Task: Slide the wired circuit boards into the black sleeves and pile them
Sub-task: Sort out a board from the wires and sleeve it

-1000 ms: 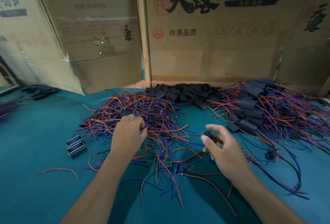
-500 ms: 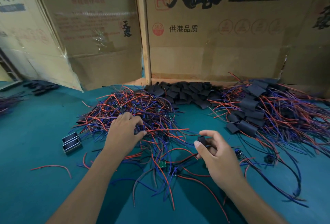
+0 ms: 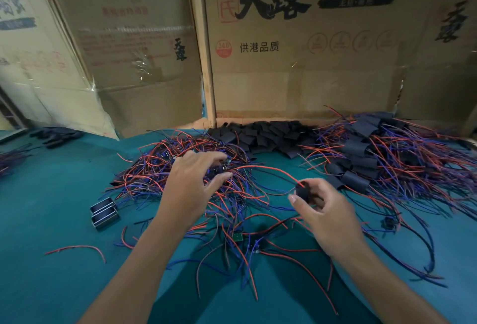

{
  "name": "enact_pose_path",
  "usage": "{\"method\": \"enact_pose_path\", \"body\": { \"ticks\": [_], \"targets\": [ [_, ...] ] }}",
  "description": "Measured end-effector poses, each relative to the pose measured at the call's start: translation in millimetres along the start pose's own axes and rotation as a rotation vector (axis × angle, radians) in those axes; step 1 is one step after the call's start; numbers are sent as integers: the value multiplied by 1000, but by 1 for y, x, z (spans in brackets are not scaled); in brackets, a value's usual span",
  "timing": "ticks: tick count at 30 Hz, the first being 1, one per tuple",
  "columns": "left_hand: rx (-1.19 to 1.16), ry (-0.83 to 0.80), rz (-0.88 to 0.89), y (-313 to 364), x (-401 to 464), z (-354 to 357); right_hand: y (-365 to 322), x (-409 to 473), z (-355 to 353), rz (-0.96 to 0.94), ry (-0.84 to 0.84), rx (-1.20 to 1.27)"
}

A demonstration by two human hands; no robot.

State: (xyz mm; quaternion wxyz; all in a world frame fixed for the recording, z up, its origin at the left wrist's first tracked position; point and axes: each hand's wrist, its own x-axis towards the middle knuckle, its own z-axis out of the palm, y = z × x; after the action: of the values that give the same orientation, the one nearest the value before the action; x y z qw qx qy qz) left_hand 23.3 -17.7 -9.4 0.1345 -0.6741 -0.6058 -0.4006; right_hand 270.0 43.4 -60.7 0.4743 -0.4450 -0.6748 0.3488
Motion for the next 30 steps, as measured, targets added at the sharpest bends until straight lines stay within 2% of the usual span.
{"method": "enact_pose_path", "body": {
  "ticks": [3,7,11,16,22,27,30],
  "targets": [
    [51,15,58,6,-1,2,-4,3,-11,-66,-5,-124],
    [-127,32,50,12,-3,5,-14,6,-25,-147,2,-281],
    [-166,60,30,16,-4,7,-20,8,-35,-128,-38,-353],
    [-211,89,0,19,-5,11,-23,7,-36,-64,-80,-237],
    [-277,20,-89,21,-6,11,-22,9,-37,-46,-105,-176],
    [-158,91,40,28,-7,10,-20,9,-28,-56,-118,-170],
    [-97,137,54,30,-7,11,-17,9,-27,-80,-110,-190]
  ]
}}
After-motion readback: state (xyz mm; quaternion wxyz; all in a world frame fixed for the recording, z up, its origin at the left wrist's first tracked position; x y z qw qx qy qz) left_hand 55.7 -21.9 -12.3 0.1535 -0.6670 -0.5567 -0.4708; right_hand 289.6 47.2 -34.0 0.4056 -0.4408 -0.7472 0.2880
